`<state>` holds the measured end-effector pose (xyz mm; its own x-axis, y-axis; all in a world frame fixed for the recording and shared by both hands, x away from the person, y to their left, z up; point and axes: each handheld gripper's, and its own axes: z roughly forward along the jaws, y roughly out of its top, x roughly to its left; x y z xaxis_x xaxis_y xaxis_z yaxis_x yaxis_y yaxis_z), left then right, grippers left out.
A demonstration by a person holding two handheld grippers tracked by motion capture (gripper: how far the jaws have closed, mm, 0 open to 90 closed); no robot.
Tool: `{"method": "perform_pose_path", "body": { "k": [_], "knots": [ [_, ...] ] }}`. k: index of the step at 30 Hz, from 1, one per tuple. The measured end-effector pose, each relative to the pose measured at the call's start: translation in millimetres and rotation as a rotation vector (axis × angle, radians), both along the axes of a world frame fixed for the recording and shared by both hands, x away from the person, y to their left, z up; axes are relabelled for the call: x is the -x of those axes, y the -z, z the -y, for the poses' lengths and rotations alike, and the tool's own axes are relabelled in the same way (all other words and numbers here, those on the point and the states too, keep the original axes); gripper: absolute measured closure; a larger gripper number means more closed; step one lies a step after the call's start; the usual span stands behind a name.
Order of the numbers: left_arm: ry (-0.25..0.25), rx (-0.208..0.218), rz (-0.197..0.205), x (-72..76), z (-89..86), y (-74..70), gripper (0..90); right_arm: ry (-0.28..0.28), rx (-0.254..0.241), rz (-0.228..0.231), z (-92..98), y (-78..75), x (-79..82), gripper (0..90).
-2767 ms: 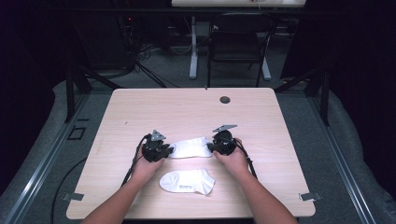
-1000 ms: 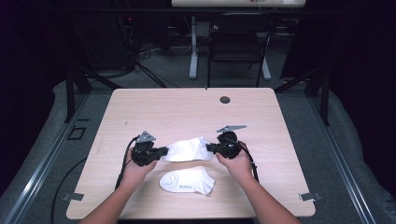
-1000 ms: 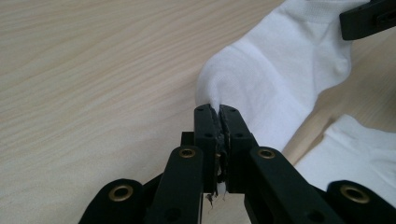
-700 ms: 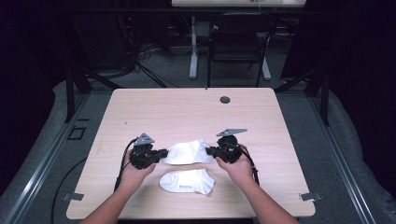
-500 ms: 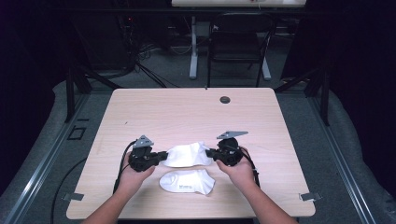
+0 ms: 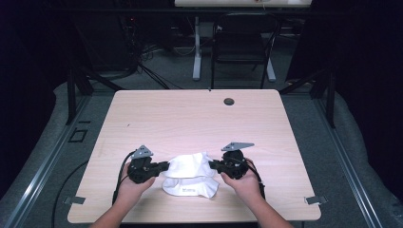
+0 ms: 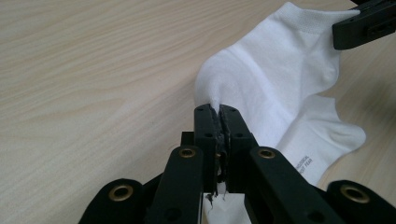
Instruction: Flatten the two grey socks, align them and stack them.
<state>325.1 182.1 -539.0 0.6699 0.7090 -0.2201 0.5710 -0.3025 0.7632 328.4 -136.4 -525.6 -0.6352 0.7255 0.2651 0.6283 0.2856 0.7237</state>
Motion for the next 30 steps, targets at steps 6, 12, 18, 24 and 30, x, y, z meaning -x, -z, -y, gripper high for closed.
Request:
{"method": "perform_pose_path", "body": {
  "k": [6, 12, 18, 24, 30],
  "knots": [
    [0.010, 0.013, -0.004, 10.6, -0.1, -0.8, 87.0, -0.018, 0.000, -0.006, -1.6, -1.9, 10.8, 86.6],
    [0.023, 0.008, 0.001, 22.8, 1.3, -2.6, 87.0, -0.031, 0.002, -0.006, -1.8, -0.4, 22.8, 86.6],
    [0.035, 0.006, -0.006, 32.2, -0.2, -1.3, 87.0, -0.027, -0.007, -0.012, 1.3, 0.1, 31.9, 86.6],
    [0.030, 0.008, -0.007, 37.6, -1.5, 2.2, 86.9, -0.030, -0.004, -0.013, 3.0, 0.5, 40.4, 86.6],
    [0.037, 0.000, -0.017, 37.7, 0.0, 9.4, 87.0, -0.028, -0.002, -0.028, 4.0, 6.9, 44.0, 86.5]
  ]
}}
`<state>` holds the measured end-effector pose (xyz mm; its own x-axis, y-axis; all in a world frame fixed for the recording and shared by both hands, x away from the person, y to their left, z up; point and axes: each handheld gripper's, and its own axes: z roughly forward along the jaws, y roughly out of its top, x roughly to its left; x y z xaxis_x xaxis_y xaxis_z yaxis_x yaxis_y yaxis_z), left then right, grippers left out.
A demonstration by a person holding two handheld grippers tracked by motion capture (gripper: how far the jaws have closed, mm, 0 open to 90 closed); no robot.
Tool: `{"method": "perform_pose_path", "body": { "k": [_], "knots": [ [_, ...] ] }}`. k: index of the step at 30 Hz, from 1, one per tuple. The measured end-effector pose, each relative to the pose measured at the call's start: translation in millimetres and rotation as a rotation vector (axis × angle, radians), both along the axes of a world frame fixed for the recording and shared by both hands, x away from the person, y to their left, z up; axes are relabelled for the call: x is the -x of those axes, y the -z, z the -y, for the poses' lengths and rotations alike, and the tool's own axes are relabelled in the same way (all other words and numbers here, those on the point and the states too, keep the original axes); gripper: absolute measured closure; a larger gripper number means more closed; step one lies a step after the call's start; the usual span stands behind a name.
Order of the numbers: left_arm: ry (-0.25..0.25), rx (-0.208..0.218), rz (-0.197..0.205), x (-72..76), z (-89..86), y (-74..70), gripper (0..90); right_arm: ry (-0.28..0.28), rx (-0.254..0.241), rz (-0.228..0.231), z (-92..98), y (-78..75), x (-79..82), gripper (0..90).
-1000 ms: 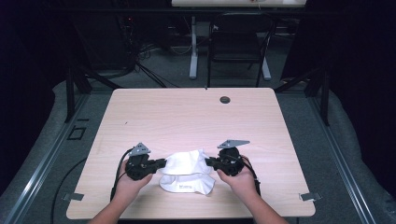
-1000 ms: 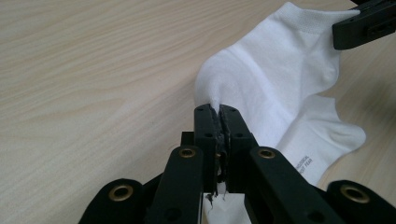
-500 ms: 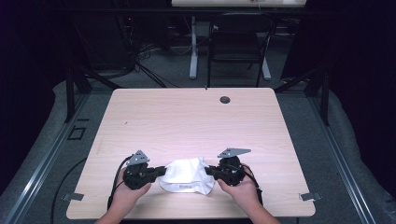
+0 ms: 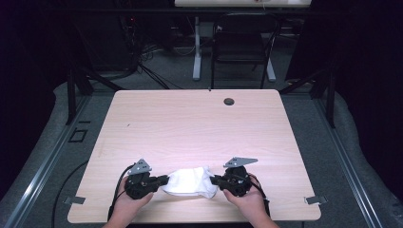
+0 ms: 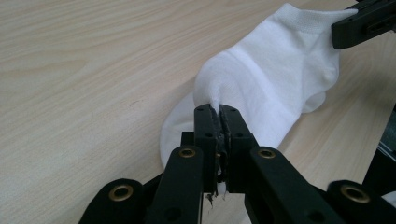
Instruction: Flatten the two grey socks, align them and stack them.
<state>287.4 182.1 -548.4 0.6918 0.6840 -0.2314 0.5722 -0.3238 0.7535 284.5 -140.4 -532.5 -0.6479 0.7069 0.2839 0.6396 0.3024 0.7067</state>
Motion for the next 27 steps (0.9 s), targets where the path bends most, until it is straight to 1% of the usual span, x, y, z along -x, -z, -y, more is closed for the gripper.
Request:
{"method": "perform_pose_path", "body": {
  "k": [4, 5, 6, 7, 8, 9, 15, 21, 22, 27],
  "knots": [
    [0.004, 0.002, -0.007, -1.1, 1.0, 3.1, 87.0, -0.002, 0.014, -0.001, -0.4, 4.6, 0.8, 86.5],
    [0.010, -0.003, -0.009, -1.5, 1.5, 4.1, 86.9, 0.000, 0.012, 0.002, -0.5, 6.0, 1.2, 86.4],
    [0.010, -0.003, -0.013, -1.4, 1.9, 4.5, 87.0, -0.007, 0.022, -0.005, 0.4, 6.0, 1.3, 86.4],
    [0.012, -0.005, -0.012, -1.5, 2.2, 5.2, 86.9, -0.001, 0.007, -0.002, 0.1, 7.3, 1.4, 86.4],
    [0.012, -0.005, -0.012, -1.5, 2.2, 5.2, 86.9, -0.001, 0.007, -0.002, 0.1, 7.3, 1.4, 86.4],
    [0.014, -0.006, -0.021, -1.7, 3.0, 7.2, 86.9, 0.002, 0.013, -0.010, 1.3, 8.5, 1.6, 86.4],
    [0.008, -0.012, -0.024, -3.2, 3.8, 10.9, 86.8, 0.005, 0.016, -0.024, 3.4, 11.8, 0.4, 86.3],
    [0.006, -0.017, -0.033, -5.7, 4.1, 15.1, 86.8, 0.010, 0.014, -0.029, 3.7, 14.8, -0.8, 86.1],
    [0.011, -0.020, -0.031, -6.0, 4.6, 16.4, 86.6, 0.012, 0.022, -0.035, 3.8, 15.6, -1.3, 86.0],
    [0.012, -0.024, -0.034, -7.3, 5.7, 18.7, 86.4, 0.012, 0.026, -0.033, 4.0, 18.2, -3.1, 85.9]
  ]
}}
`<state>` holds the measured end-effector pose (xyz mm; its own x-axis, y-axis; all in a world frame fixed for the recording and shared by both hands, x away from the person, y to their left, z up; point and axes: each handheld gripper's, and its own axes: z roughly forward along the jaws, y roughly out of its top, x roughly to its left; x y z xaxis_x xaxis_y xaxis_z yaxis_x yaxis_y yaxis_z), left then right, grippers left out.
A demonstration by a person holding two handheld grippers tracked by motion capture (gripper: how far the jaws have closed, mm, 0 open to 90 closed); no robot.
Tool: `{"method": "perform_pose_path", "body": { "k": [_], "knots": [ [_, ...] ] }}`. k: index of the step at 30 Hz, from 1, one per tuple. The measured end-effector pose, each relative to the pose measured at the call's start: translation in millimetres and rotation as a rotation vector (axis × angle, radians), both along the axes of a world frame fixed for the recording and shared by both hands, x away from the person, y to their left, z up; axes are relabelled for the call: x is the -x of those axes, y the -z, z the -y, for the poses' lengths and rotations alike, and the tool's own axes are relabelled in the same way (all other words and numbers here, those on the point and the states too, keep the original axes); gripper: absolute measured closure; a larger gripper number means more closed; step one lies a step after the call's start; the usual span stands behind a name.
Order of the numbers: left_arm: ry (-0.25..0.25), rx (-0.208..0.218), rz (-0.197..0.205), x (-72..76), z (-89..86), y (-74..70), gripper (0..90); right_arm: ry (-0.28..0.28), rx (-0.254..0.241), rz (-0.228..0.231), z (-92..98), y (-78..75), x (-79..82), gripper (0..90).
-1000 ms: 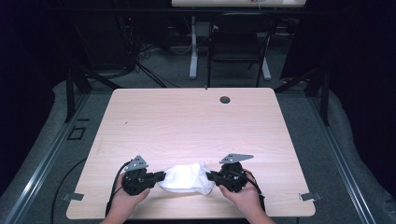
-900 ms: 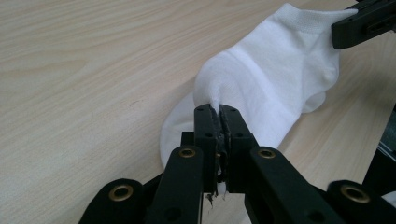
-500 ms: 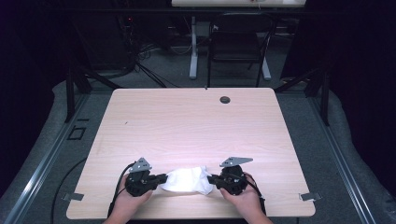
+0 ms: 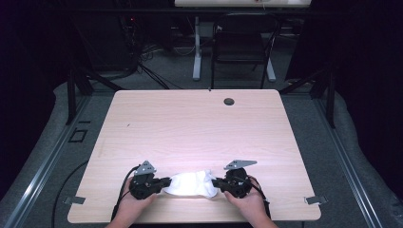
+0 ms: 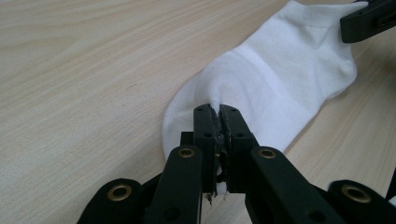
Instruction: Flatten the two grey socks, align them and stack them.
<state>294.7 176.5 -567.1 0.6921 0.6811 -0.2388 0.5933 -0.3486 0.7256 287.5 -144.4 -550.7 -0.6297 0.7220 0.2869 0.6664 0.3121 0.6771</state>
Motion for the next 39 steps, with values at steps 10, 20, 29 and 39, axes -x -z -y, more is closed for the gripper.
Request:
{"method": "perform_pose_path", "body": {
  "k": [10, 20, 29, 39],
  "knots": [
    [-0.004, -0.018, 0.005, -2.3, 0.9, 4.1, 85.7, 0.004, 0.017, -0.007, -1.9, 5.5, -5.5, 85.0],
    [-0.010, -0.012, 0.006, -2.5, 0.2, 3.6, 85.7, -0.002, 0.025, 0.005, -6.4, 6.8, -9.3, 84.9],
    [-0.017, -0.015, -0.006, -5.4, -1.5, 6.9, 82.6, 0.008, 0.032, -0.010, -5.9, 12.9, -13.6, 83.5],
    [-0.042, 0.018, 0.070, -2.7, -6.0, -4.5, 66.8, 0.029, -0.003, 0.095, -1.5, 3.7, -8.3, 65.3]
  ]
}}
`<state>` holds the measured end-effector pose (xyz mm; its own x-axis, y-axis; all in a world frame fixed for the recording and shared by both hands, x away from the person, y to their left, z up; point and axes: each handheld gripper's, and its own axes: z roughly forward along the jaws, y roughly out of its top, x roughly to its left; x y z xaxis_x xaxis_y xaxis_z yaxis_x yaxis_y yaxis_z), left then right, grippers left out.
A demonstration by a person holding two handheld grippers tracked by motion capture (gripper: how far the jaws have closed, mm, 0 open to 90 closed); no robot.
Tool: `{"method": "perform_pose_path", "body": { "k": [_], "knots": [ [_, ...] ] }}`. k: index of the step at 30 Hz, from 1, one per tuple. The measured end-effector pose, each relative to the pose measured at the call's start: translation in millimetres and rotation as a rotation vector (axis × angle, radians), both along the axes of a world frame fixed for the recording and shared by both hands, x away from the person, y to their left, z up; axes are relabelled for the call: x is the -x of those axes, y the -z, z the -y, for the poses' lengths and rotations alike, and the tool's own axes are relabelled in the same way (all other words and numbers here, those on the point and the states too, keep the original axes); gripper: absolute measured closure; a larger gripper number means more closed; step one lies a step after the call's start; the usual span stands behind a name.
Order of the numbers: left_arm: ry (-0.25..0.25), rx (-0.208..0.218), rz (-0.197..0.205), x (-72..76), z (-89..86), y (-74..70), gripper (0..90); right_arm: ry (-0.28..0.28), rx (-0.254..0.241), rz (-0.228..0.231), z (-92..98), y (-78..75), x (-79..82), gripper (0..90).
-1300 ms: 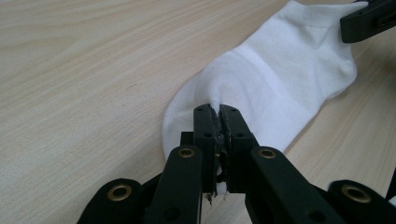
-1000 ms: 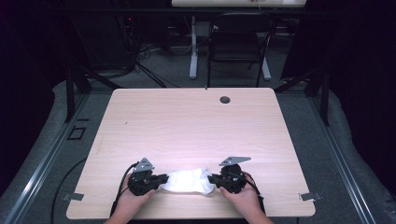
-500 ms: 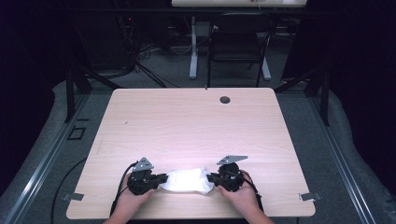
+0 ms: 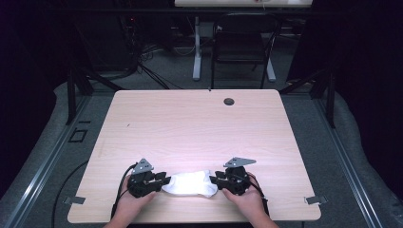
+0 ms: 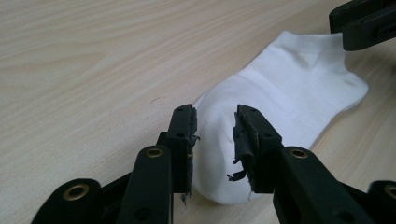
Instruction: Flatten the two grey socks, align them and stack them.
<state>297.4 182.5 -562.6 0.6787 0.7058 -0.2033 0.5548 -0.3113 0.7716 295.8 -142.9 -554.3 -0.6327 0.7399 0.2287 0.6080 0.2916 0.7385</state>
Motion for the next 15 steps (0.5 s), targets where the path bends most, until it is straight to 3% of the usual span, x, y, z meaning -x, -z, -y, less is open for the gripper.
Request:
{"method": "perform_pose_path", "body": {
  "k": [2, 3, 5, 7, 9, 15],
  "knots": [
    [0.003, -0.005, 0.012, 0.9, 0.4, -1.8, 66.6, 0.002, -0.002, 0.009, 0.0, -2.0, 1.1, 65.3],
    [0.017, 0.005, 0.011, 2.6, 2.3, -3.5, 66.3, -0.012, -0.021, 0.051, -1.3, -6.2, 3.3, 65.3],
    [0.038, 0.000, 0.018, 3.5, 5.0, -3.5, 65.5, -0.040, -0.024, 0.069, -5.8, -7.5, 4.3, 65.3],
    [0.046, -0.003, 0.015, 3.9, 7.3, -2.6, 64.4, -0.060, -0.028, 0.063, -11.7, -5.6, 4.2, 64.9],
    [0.072, -0.027, 0.012, 4.2, 12.3, 1.7, 63.3, -0.084, -0.004, 0.054, -17.9, -2.0, 3.2, 63.7],
    [0.078, -0.035, 0.003, 4.1, 15.0, 6.6, 60.6, -0.132, 0.064, 0.053, -28.6, 6.4, 2.1, 61.1]
  ]
}}
